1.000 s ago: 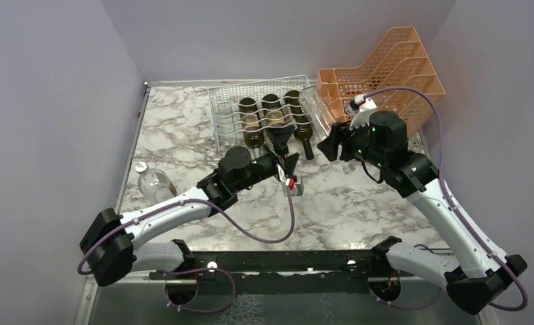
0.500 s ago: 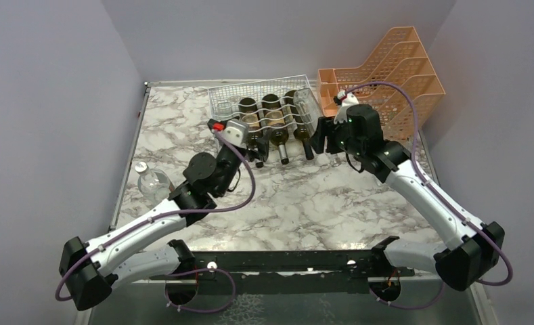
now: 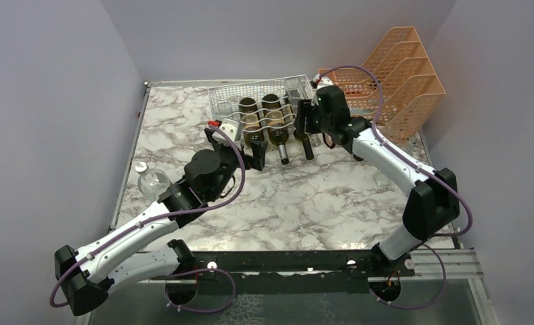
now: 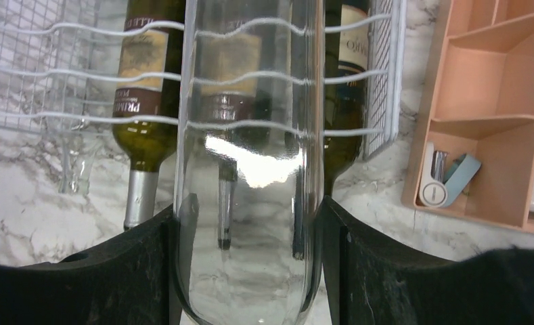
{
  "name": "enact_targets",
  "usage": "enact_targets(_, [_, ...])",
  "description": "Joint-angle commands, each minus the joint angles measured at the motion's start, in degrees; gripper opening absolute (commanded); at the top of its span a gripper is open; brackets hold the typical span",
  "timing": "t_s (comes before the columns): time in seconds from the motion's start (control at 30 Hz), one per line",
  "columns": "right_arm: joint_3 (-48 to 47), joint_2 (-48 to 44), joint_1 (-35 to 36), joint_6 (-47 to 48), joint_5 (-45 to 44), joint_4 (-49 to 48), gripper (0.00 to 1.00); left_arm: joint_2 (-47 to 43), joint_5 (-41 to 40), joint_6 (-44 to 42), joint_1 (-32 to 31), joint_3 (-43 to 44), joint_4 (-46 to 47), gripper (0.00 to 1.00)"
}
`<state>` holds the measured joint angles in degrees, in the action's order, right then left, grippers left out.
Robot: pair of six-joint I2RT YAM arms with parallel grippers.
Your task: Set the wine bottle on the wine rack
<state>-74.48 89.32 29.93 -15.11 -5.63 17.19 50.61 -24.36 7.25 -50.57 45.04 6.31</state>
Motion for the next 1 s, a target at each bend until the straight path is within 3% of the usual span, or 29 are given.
enact_targets(0.0, [-7.68, 4.10, -0.22, 2.15, -5.45, -6.37, 0.01, 1.24, -1.74, 0.89, 0.37, 6.58, -8.29, 0.99])
enact_targets(0.6, [-16.45, 18.79, -3.38, 2.16, -3.37, -8.08, 0.02, 3.01, -1.99, 0.16, 0.31, 6.51, -9.88, 0.99])
enact_targets(0.97, [-16.97, 21.90, -4.20, 3.52, -1.41, -8.86, 0.17, 4.58, -0.92, 0.58, 0.38, 6.84, -10.37, 0.99])
